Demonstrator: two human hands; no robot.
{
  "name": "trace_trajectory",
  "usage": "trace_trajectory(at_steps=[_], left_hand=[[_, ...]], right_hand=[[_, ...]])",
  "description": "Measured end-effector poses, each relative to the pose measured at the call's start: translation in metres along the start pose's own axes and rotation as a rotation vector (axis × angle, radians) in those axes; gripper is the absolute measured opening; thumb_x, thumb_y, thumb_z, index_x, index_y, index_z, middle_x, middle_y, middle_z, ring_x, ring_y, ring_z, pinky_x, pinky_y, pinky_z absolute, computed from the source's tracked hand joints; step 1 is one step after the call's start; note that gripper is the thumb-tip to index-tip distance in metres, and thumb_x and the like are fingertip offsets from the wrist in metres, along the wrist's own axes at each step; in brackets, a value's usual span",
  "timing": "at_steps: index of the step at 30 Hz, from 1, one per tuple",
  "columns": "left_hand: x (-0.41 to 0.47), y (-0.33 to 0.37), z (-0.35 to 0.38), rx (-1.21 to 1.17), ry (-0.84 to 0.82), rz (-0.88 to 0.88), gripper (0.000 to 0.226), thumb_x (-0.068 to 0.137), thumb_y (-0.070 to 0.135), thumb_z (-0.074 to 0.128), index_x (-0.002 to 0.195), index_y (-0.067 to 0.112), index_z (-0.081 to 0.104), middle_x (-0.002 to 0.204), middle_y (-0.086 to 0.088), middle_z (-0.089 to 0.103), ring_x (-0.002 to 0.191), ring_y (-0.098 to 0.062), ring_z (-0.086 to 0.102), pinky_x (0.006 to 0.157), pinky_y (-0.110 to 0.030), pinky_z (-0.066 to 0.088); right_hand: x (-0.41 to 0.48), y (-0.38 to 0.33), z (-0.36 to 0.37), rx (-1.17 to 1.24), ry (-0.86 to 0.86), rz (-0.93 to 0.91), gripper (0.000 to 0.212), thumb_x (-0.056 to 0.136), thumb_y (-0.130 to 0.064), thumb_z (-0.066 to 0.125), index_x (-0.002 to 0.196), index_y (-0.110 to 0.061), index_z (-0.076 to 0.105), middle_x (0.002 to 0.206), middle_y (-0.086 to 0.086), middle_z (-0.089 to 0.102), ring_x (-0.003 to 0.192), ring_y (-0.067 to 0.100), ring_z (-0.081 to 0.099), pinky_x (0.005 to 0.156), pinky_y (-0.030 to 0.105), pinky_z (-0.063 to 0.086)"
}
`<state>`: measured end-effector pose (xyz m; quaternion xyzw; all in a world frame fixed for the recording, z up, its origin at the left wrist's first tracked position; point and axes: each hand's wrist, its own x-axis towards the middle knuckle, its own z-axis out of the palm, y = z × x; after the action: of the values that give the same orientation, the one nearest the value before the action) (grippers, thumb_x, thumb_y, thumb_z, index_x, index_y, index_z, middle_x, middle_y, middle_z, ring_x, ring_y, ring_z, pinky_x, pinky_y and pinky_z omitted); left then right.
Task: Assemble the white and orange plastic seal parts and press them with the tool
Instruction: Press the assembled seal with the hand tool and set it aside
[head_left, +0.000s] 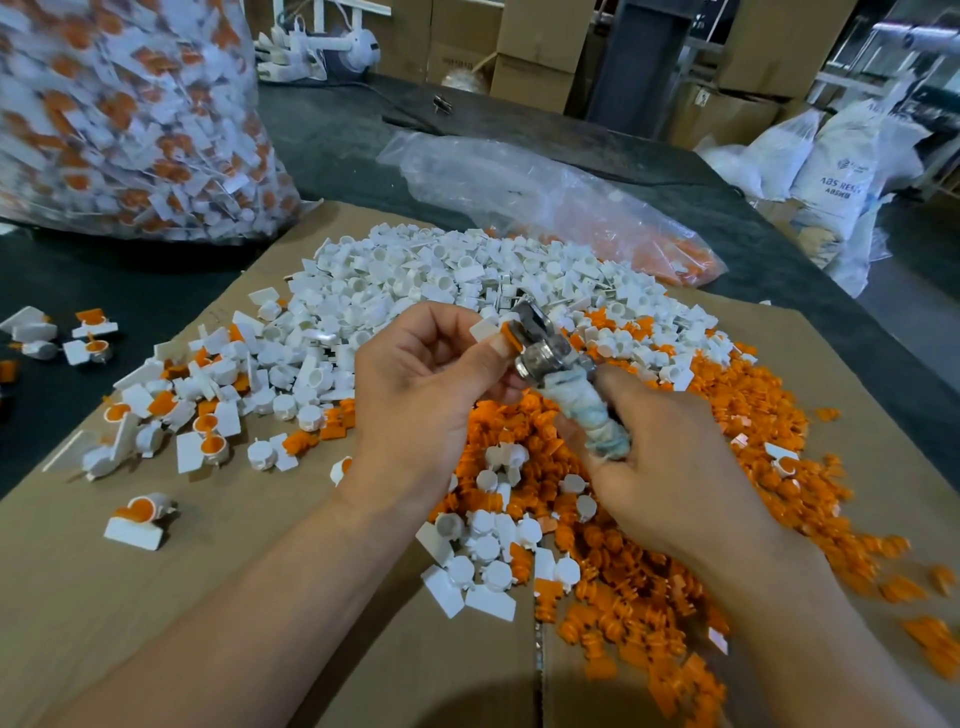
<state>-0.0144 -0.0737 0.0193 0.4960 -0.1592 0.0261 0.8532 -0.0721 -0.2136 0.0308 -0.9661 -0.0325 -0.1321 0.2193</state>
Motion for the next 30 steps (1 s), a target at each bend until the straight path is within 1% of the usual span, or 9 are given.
trace_trajectory(at_steps=[2, 5, 9, 14, 18, 21, 25, 27, 30], left_hand=[[0.0, 0.001, 0.0, -0.004, -0.002, 0.0, 0.007, 0.069, 0.005, 0.063, 0.069, 0.005, 0.056, 0.052, 0.001, 0.062, 0.045, -0.01, 0.058, 0.047, -0.02, 0.051], [0.002, 0.0, -0.001, 0.002, -0.001, -0.027, 0.013, 0.078, -0.007, 0.06, 0.07, 0.003, 0.055, 0.052, 0.001, 0.061, 0.045, -0.011, 0.058, 0.047, -0.02, 0.05], [0.003, -0.001, -0.001, 0.012, -0.004, -0.052, 0.014, 0.079, -0.007, 0.059, 0.07, 0.003, 0.055, 0.052, 0.001, 0.061, 0.046, -0.011, 0.058, 0.048, -0.021, 0.051], [0.003, -0.002, -0.001, 0.007, -0.004, -0.105, 0.017, 0.079, -0.008, 0.059, 0.068, 0.005, 0.055, 0.052, -0.001, 0.062, 0.046, -0.013, 0.06, 0.046, -0.02, 0.05], [0.003, -0.003, -0.003, -0.042, 0.017, -0.178, 0.016, 0.078, -0.006, 0.062, 0.067, 0.005, 0.057, 0.054, -0.005, 0.063, 0.048, -0.016, 0.063, 0.046, -0.02, 0.049], [0.004, -0.002, -0.005, -0.031, 0.03, -0.199, 0.016, 0.077, -0.005, 0.063, 0.067, 0.006, 0.058, 0.054, -0.003, 0.064, 0.05, -0.017, 0.065, 0.046, -0.02, 0.05], [0.003, -0.001, -0.005, -0.025, 0.048, -0.221, 0.014, 0.077, -0.004, 0.064, 0.068, 0.005, 0.058, 0.055, -0.004, 0.064, 0.051, -0.017, 0.065, 0.046, -0.02, 0.05], [0.003, 0.0, -0.005, -0.034, 0.055, -0.235, 0.013, 0.077, -0.003, 0.064, 0.068, 0.005, 0.059, 0.056, -0.004, 0.065, 0.051, -0.018, 0.066, 0.046, -0.019, 0.05], [0.003, 0.001, -0.005, -0.048, 0.055, -0.259, 0.011, 0.078, -0.003, 0.063, 0.069, 0.004, 0.06, 0.056, -0.005, 0.066, 0.052, -0.018, 0.066, 0.046, -0.018, 0.05]], right_hand=[[0.0, 0.0, 0.0, 0.001, 0.012, -0.004, 0.014, 0.082, -0.015, 0.064, 0.086, -0.02, 0.052, 0.06, -0.002, 0.055, 0.049, 0.015, 0.049, 0.045, 0.042, 0.042], [0.001, 0.001, 0.001, 0.003, 0.001, 0.01, 0.012, 0.084, -0.016, 0.063, 0.086, -0.019, 0.052, 0.061, -0.001, 0.054, 0.051, 0.016, 0.05, 0.047, 0.043, 0.043], [0.001, 0.001, 0.003, -0.012, 0.009, -0.001, 0.015, 0.084, -0.019, 0.062, 0.086, -0.023, 0.047, 0.063, -0.004, 0.053, 0.052, 0.013, 0.049, 0.047, 0.039, 0.04], [0.001, 0.006, 0.003, -0.046, 0.005, 0.024, 0.019, 0.084, -0.026, 0.061, 0.094, -0.022, 0.046, 0.076, -0.008, 0.051, 0.065, 0.01, 0.048, 0.055, 0.034, 0.041], [0.003, 0.014, -0.002, -0.078, 0.053, 0.059, 0.024, 0.081, -0.034, 0.064, 0.092, -0.024, 0.045, 0.076, -0.013, 0.046, 0.066, 0.005, 0.043, 0.052, 0.025, 0.034], [0.004, 0.022, -0.006, -0.105, 0.107, 0.123, 0.025, 0.08, -0.04, 0.063, 0.09, -0.026, 0.045, 0.075, -0.016, 0.044, 0.067, 0.001, 0.042, 0.052, 0.021, 0.029], [0.007, 0.034, -0.011, -0.155, 0.164, 0.205, 0.031, 0.076, -0.047, 0.062, 0.09, -0.025, 0.045, 0.075, -0.014, 0.046, 0.066, 0.003, 0.043, 0.05, 0.023, 0.029], [0.008, 0.039, -0.013, -0.175, 0.18, 0.242, 0.035, 0.075, -0.05, 0.062, 0.091, -0.024, 0.045, 0.078, -0.009, 0.048, 0.066, 0.006, 0.043, 0.05, 0.023, 0.028], [0.011, 0.046, -0.014, -0.216, 0.172, 0.3, 0.038, 0.076, -0.051, 0.062, 0.092, -0.024, 0.042, 0.083, -0.005, 0.048, 0.073, 0.013, 0.043, 0.051, 0.021, 0.026]])
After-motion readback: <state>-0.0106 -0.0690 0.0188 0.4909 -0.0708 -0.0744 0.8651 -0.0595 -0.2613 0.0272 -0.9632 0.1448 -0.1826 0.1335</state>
